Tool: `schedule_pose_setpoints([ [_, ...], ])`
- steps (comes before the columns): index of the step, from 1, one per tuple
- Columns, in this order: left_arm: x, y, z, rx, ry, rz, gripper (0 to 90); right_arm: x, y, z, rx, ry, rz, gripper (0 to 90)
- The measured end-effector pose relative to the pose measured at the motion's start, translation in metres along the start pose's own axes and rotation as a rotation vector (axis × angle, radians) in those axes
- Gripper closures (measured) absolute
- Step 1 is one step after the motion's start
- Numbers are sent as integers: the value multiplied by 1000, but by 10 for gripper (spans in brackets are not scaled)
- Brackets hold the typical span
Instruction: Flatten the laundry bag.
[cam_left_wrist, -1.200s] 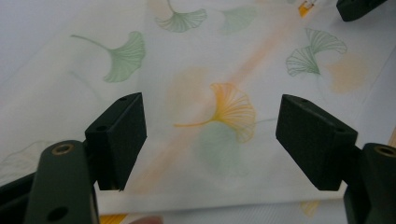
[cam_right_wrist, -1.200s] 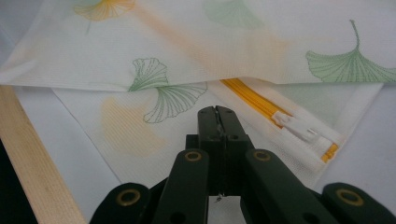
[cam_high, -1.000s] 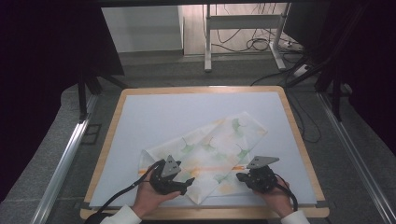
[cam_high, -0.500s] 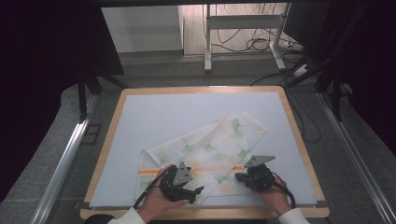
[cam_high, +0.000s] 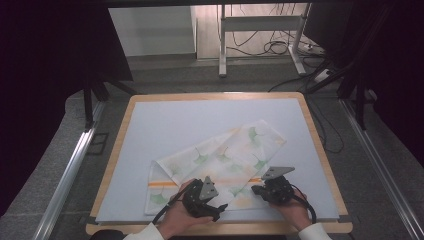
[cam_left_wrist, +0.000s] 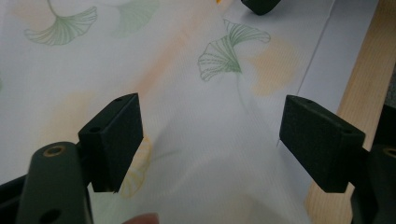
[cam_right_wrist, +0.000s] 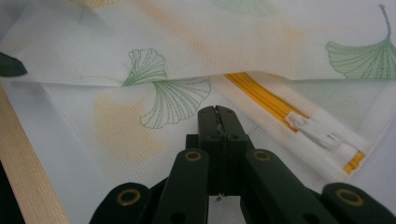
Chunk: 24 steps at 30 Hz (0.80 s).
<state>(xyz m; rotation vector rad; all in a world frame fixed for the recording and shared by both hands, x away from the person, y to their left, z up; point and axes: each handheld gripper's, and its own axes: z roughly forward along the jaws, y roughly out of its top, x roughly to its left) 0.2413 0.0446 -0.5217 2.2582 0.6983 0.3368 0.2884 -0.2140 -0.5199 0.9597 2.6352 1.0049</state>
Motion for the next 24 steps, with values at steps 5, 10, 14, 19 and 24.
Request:
schedule_pose_setpoints([
  [5,-3,6,12,25,-8,22,215,-1,0,0,1,4,9,897],
  [10,-3,3,17,52,-12,23,297,-2,-1,-1,1,7,5,897],
  [14,1,2,17,62,-35,12,320,-2,-1,-1,3,7,6,897],
  [19,6,2,17,68,-71,-1,401,-2,-1,-1,2,7,15,897],
  [24,13,2,16,65,-64,-9,554,-2,-1,-1,2,7,17,897],
])
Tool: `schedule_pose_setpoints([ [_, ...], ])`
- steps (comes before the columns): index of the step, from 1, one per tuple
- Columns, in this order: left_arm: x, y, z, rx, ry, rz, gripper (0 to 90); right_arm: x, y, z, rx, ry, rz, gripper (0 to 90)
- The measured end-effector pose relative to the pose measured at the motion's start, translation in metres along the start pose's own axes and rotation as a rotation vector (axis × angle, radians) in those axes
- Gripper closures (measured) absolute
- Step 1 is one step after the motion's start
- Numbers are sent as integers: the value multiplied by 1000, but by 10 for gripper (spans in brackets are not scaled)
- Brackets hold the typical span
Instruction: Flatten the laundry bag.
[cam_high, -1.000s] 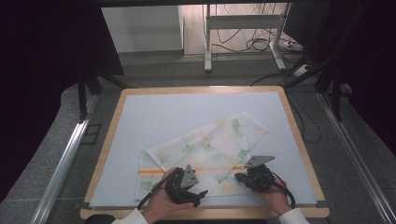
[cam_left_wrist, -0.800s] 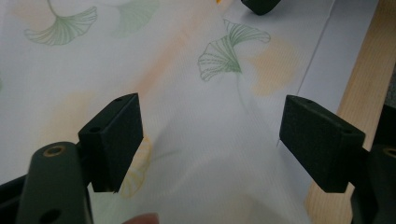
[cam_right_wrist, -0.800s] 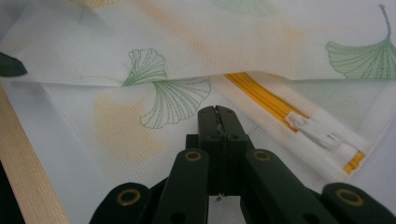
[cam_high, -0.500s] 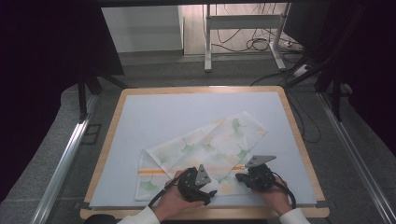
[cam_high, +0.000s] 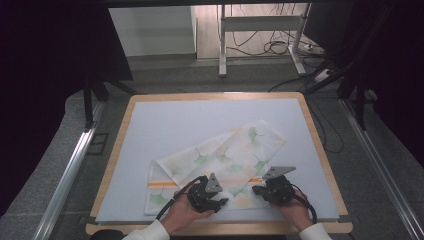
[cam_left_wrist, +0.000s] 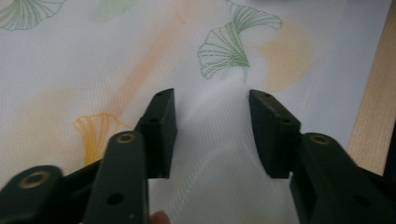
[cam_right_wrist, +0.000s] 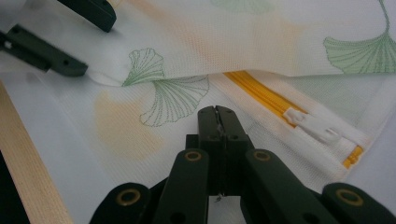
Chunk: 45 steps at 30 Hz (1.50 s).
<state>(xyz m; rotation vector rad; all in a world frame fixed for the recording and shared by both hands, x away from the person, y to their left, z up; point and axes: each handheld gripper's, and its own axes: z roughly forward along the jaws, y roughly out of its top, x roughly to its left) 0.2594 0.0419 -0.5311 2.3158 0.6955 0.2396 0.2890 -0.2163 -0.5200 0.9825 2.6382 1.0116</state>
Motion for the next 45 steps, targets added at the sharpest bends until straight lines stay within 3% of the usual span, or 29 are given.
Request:
schedule_pose_setpoints([
  [7,-1,3,1,3,29,29,781,-1,0,0,0,5,7,896],
  [14,1,4,3,-4,48,36,878,-1,0,0,-1,6,7,896],
  [20,9,4,1,-18,51,17,889,-1,0,0,-2,6,6,896],
  [31,20,12,-22,-115,52,20,891,0,-2,0,-19,-1,17,896],
  [37,31,13,-34,-155,75,36,891,-1,-4,0,-27,-1,27,897],
  [45,45,15,-46,-196,104,18,892,-1,-5,0,-36,-1,21,897],
])
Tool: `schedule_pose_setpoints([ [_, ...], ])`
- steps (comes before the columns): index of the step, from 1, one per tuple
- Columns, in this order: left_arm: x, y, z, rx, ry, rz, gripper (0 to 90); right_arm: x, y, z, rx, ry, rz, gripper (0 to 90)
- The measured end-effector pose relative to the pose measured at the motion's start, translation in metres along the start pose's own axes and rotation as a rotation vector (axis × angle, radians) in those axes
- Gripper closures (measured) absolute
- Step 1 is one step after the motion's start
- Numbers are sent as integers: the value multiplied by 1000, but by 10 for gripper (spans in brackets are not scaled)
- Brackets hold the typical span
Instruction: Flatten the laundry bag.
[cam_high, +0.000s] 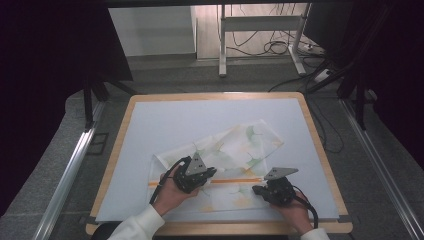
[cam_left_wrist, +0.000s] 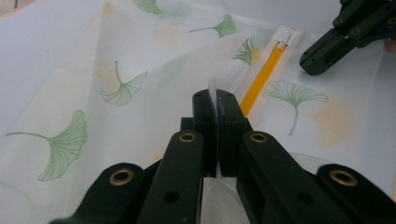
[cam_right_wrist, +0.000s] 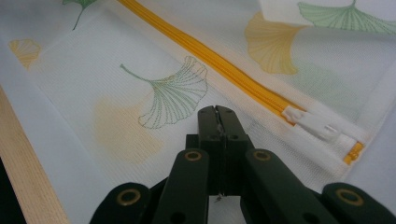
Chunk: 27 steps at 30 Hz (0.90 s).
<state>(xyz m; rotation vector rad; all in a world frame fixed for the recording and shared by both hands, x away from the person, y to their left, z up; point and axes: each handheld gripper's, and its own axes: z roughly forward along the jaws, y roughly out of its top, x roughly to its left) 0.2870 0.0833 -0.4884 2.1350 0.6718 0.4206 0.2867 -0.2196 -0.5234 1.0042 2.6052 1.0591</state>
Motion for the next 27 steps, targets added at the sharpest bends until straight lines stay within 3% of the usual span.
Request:
schedule_pose_setpoints([
  [12,20,0,-8,-16,24,-45,893,0,0,0,1,-2,-4,897],
  [19,40,-4,-11,-48,3,-115,893,-1,0,0,2,9,-5,897],
  [27,44,-4,-14,-49,45,-108,893,0,1,0,5,0,-20,897],
])
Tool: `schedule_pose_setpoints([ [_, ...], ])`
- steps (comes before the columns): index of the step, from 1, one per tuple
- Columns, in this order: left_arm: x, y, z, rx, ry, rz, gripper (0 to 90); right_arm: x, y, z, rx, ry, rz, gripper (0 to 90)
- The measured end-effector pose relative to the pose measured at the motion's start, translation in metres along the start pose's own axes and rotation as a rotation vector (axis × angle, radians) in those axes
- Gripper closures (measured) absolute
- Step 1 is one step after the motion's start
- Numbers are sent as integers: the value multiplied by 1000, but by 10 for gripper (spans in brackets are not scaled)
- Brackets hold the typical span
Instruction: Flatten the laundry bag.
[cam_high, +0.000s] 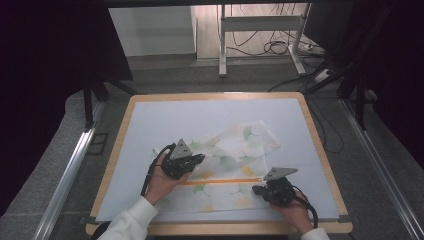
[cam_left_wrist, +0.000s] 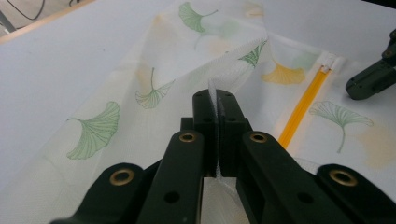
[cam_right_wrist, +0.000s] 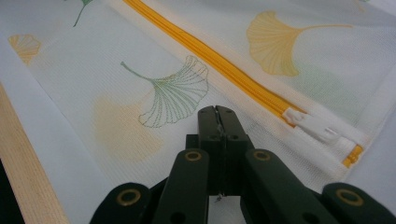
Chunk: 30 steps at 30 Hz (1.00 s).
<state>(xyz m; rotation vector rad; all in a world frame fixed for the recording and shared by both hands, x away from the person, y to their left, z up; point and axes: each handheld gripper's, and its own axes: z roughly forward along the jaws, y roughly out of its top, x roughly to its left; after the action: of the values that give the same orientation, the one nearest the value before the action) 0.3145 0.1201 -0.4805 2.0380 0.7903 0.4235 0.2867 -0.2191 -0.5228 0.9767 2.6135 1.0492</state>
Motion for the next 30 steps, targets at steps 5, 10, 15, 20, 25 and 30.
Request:
schedule_pose_setpoints([
  [5,15,-2,0,-19,11,-56,893,0,0,0,3,-2,-4,897],
  [10,34,-1,0,-23,40,-78,894,0,1,0,6,-1,-14,897],
  [15,47,0,0,-32,57,-103,894,1,1,0,7,-2,-16,897],
  [20,62,-2,-1,-44,82,-129,894,0,1,0,5,4,-10,897],
  [25,77,-4,3,-47,80,-169,894,0,1,0,5,2,-10,897],
  [30,82,-4,4,-48,81,-178,894,0,1,0,4,2,-10,897],
])
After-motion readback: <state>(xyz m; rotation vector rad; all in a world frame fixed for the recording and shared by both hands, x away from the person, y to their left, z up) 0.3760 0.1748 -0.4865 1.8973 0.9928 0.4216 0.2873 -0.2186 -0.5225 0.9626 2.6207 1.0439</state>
